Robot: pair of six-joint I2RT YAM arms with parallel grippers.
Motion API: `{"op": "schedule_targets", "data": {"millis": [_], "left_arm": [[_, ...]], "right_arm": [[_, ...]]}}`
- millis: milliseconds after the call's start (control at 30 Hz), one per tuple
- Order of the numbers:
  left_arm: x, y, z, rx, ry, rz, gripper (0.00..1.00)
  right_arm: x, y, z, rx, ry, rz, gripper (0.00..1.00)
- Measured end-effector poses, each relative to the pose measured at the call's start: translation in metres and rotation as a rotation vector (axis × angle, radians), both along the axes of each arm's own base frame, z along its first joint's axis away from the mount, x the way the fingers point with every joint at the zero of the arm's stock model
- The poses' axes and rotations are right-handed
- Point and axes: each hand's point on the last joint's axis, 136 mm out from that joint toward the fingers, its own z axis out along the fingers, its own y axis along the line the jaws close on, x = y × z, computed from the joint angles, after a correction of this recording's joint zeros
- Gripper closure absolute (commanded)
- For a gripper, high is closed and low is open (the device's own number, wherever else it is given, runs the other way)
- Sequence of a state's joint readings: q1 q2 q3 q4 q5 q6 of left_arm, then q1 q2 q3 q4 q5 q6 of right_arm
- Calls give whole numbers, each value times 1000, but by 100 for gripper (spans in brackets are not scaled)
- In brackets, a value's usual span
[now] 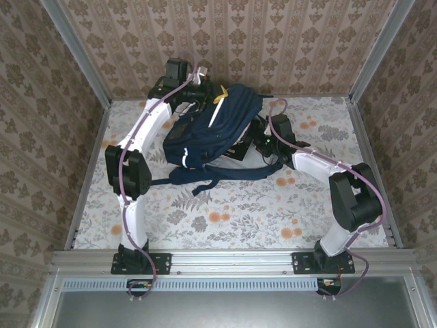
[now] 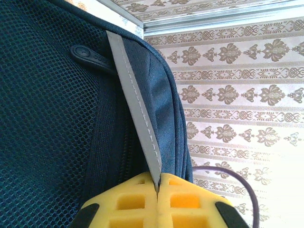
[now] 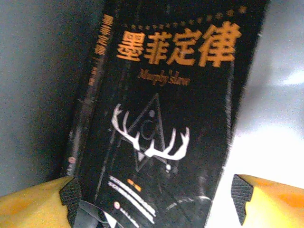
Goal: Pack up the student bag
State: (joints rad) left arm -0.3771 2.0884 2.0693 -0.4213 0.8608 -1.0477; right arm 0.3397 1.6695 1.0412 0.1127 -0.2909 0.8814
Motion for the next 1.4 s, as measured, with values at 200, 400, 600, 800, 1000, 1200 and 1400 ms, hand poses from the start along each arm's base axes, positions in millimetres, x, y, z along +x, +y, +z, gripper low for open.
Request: {"op": "schedule_targets", "data": {"millis": [200, 400, 600, 800, 1000, 1200, 1400], "left_arm": [[3, 7, -1, 1, -1, 6, 100], [-5, 13, -13, 41, -20, -7, 100], [-33, 5, -33, 112, -43, -57, 100], [-70, -21, -79, 223, -36, -156, 100], [-104, -40, -107, 332, -58, -254, 61], [-110, -25, -131, 416, -45, -229, 47], [-99, 75, -94, 443, -81, 25, 44]], "right_arm": [[-8, -19, 3, -51, 10, -17, 35], [-17, -62, 42, -138, -64, -119, 37], [-26, -114, 73, -208, -108, -262, 39], [-34, -131, 59, -250, -71, -284, 41], [-47, -132, 36, -280, -22, -257, 39], [-58, -115, 53, -268, -85, -168, 39], [-99, -28, 80, -284, -227, 103, 54]]}}
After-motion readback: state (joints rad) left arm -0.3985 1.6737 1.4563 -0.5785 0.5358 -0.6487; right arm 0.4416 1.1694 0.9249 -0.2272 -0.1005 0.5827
